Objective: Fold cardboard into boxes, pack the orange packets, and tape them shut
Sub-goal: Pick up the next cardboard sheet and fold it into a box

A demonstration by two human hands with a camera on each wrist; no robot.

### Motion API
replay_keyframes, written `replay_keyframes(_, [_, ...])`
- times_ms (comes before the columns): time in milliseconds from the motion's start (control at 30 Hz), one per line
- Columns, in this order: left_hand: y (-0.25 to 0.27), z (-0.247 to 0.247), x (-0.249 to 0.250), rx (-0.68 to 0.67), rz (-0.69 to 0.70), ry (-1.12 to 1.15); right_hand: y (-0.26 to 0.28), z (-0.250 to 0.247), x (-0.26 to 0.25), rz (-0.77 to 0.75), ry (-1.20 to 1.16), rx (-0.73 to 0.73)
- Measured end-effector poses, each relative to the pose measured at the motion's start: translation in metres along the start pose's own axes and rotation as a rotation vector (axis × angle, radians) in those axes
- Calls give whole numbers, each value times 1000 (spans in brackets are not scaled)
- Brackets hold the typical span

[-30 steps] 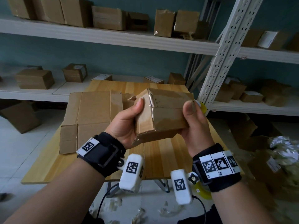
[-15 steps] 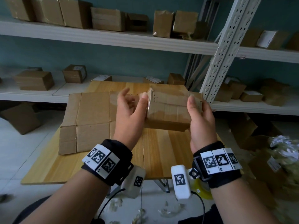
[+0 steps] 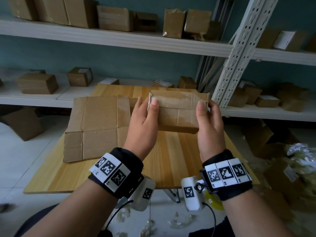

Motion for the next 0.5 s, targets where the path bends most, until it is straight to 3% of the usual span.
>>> replay_keyframes(167, [-5, -6, 6, 37, 65, -67, 5, 7, 0, -56, 68, 40])
replay_keyframes(367, [4, -5, 5, 52, 113, -99, 9, 10, -2, -2, 47, 71])
replay_keyframes(500, [10, -7, 6, 80, 74, -115, 10, 9, 4, 13, 66, 81])
Point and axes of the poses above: each hand's wrist, its own y-axis away from the middle knuckle, its own z-axis out of the palm, x = y × z, the point moved 2 cm from there along -y, towards the middle knuckle, and after that the axes turned 5 degrees about z, right-handed, at the moved point
